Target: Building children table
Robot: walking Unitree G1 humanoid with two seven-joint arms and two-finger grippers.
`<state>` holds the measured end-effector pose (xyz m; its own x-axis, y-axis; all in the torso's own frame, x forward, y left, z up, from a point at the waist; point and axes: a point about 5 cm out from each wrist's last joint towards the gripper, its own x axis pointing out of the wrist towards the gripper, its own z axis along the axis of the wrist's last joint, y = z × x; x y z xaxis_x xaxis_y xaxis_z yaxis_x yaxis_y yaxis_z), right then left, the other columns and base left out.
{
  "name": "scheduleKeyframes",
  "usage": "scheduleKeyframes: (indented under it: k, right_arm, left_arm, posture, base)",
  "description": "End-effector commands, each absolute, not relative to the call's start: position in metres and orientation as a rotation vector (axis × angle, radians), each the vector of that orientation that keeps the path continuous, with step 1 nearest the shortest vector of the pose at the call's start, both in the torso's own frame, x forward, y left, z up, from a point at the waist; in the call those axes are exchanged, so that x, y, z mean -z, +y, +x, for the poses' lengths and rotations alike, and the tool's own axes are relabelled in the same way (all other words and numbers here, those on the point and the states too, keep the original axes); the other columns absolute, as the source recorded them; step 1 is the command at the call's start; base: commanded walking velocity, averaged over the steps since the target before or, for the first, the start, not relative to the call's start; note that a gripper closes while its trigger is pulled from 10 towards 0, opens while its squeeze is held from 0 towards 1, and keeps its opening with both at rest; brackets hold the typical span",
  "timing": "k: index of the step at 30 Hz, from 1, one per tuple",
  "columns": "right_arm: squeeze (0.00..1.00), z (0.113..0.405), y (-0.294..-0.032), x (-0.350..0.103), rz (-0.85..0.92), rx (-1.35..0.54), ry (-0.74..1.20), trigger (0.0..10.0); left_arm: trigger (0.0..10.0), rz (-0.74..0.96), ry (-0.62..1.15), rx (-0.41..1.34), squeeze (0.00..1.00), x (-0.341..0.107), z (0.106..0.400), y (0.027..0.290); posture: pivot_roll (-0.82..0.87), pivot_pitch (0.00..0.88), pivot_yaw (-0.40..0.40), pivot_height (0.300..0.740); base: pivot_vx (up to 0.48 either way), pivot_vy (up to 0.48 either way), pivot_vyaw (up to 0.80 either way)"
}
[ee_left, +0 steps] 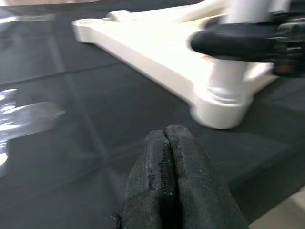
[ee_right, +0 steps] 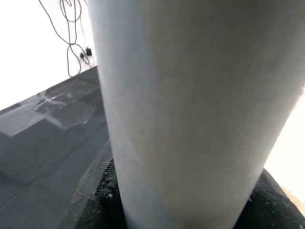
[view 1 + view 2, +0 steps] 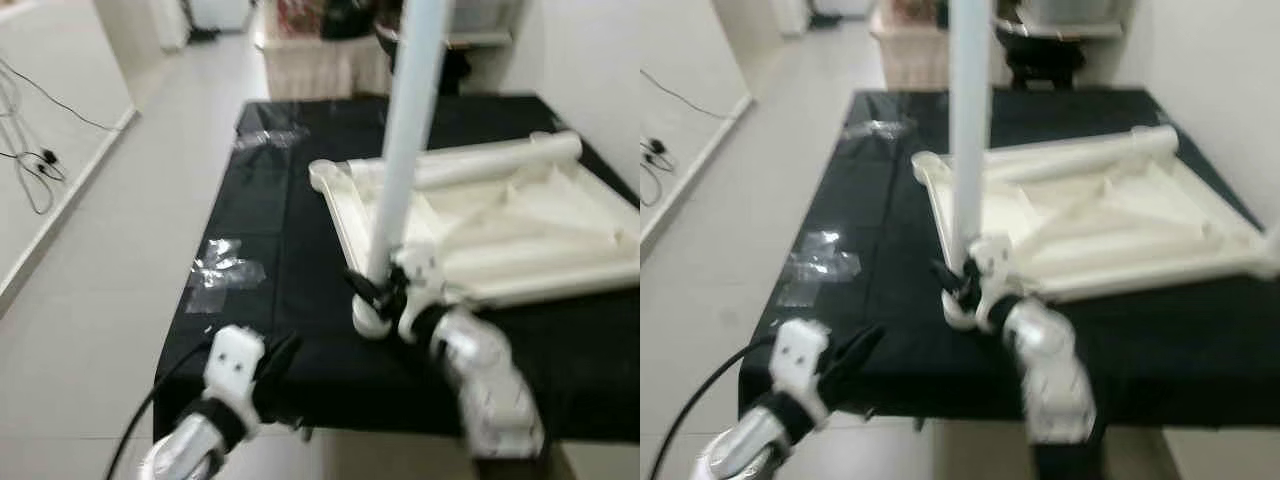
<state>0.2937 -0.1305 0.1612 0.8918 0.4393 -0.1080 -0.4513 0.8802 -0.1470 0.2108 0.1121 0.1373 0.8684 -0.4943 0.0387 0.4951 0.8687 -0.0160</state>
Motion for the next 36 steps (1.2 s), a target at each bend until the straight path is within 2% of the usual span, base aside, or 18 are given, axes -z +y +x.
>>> scheduleKeyframes:
  k: [1, 3, 4, 5, 9, 10, 11, 17, 21, 22, 24, 25, 28, 32, 33, 34, 35, 36]
  right_arm:
    - [0.0, 0.294, -0.124, -0.137, -0.199, -0.475, 0.21, 0.0]
    - [0.0, 0.294, -0.124, -0.137, -0.199, -0.475, 0.21, 0.0]
    - [0.0, 0.301, -0.12, -0.14, -0.214, -0.493, 0.201, 9.0]
    - [0.0, 0.305, -0.12, -0.142, -0.216, -0.493, 0.2, 10.0]
    - [0.0, 0.307, -0.118, -0.148, -0.184, -0.491, 0.178, 10.0]
    - [0.7, 0.307, -0.114, -0.157, -0.117, -0.501, 0.142, 10.0]
    - [1.0, 0.307, -0.111, -0.164, -0.095, -0.514, 0.115, 10.0]
    - [1.0, 0.309, -0.097, -0.176, -0.059, -0.647, 0.048, 10.0]
    - [1.0, 0.31, -0.083, -0.192, -0.05, -0.954, -0.028, 10.0]
    - [0.29, 0.311, -0.083, -0.196, -0.083, -1.057, -0.04, 10.0]
    - [0.29, 0.311, -0.083, -0.196, -0.083, -1.057, -0.04, 10.0]
    - [0.0, 0.313, -0.087, -0.199, -0.147, -1.147, -0.045, 10.0]
    - [0.0, 0.322, -0.098, -0.204, -0.194, -1.317, -0.015, 10.0]
    - [0.0, 0.328, -0.1, -0.204, -0.172, -1.36, 0.008, 10.0]
    - [0.0, 0.329, -0.1, -0.204, -0.159, -1.397, 0.022, 6.2]
    - [0.0, 0.33, -0.1, -0.204, -0.152, -1.423, 0.029, 6.2]
    - [0.0, 0.33, -0.1, -0.203, -0.142, -1.452, 0.041, 0.0]
    - [0.0, 0.331, -0.1, -0.202, -0.139, -1.466, 0.051, 0.0]
  left_arm:
    - [10.0, -0.012, -0.014, 0.539, 0.0, -0.134, 0.212, 0.112]
    - [10.0, -0.012, -0.014, 0.539, 0.0, -0.134, 0.212, 0.112]
    - [10.0, -0.009, -0.016, 0.54, 0.0, -0.134, 0.214, 0.111]
    - [10.0, -0.01, -0.019, 0.533, 0.0, -0.134, 0.214, 0.111]
    - [10.0, -0.015, -0.023, 0.521, 0.0, -0.134, 0.215, 0.112]
    - [10.0, -0.018, -0.025, 0.514, 0.0, -0.135, 0.215, 0.111]
    - [10.0, -0.019, -0.025, 0.513, 0.0, -0.135, 0.215, 0.111]
    - [10.0, -0.023, -0.028, 0.513, 0.0, -0.135, 0.216, 0.109]
    - [10.0, -0.028, -0.029, 0.517, 0.0, -0.134, 0.217, 0.107]
    - [10.0, -0.029, -0.03, 0.517, 0.0, -0.134, 0.217, 0.107]
    - [10.0, -0.029, -0.03, 0.517, 0.0, -0.134, 0.217, 0.107]
    - [10.0, -0.03, -0.029, 0.518, 0.0, -0.134, 0.217, 0.106]
    - [10.0, -0.034, -0.028, 0.518, 0.0, -0.133, 0.216, 0.106]
    - [10.0, -0.034, -0.028, 0.519, 0.0, -0.133, 0.216, 0.105]
    - [10.0, -0.035, -0.027, 0.519, 0.0, -0.133, 0.215, 0.104]
    - [10.0, -0.035, -0.027, 0.519, 0.0, -0.133, 0.215, 0.104]
    - [10.0, -0.035, -0.026, 0.518, 0.0, -0.132, 0.215, 0.104]
    - [10.0, -0.035, -0.025, 0.518, 0.0, -0.132, 0.214, 0.103]
  posture:
    - [0.08, 0.174, 0.026, 0.74]
    - [0.08, 0.174, 0.026, 0.74]
    - [0.08, 0.166, 0.017, 0.74]
    - [0.07, 0.163, 0.017, 0.74]
    - [0.08, 0.162, 0.009, 0.74]
    - [0.08, 0.159, 0.005, 0.74]
    - [0.08, 0.158, -0.001, 0.74]
    - [0.06, 0.154, -0.007, 0.74]
    - [0.06, 0.149, -0.007, 0.74]
    - [0.06, 0.149, -0.007, 0.74]
    - [0.06, 0.149, -0.007, 0.74]
    - [0.06, 0.145, -0.007, 0.74]
    - [0.06, 0.138, -0.011, 0.74]
    - [0.07, 0.136, -0.013, 0.74]
    - [0.07, 0.135, -0.013, 0.74]
    - [0.07, 0.135, -0.013, 0.74]
    - [0.08, 0.135, -0.012, 0.74]
    - [0.08, 0.135, -0.013, 0.74]
  base:
    - [0.0, 0.0, 0.0]
    - [0.0, 0.0, 0.0]
    - [0.0, 0.0, 0.0]
    - [0.0, 0.0, 0.0]
    - [0.0, 0.0, 0.0]
    - [0.0, 0.0, 0.0]
    - [0.0, 0.0, 0.0]
    - [0.0, 0.0, 0.0]
    - [0.0, 0.0, 0.0]
    - [0.0, 0.0, 0.0]
    - [0.0, 0.0, 0.0]
    - [0.0, 0.0, 0.0]
    - [0.0, 0.0, 0.0]
    - [0.0, 0.0, 0.0]
    - [0.0, 0.0, 0.0]
    - [0.0, 0.0, 0.0]
    - [0.0, 0.0, 0.0]
    - [0.0, 0.0, 0.0]
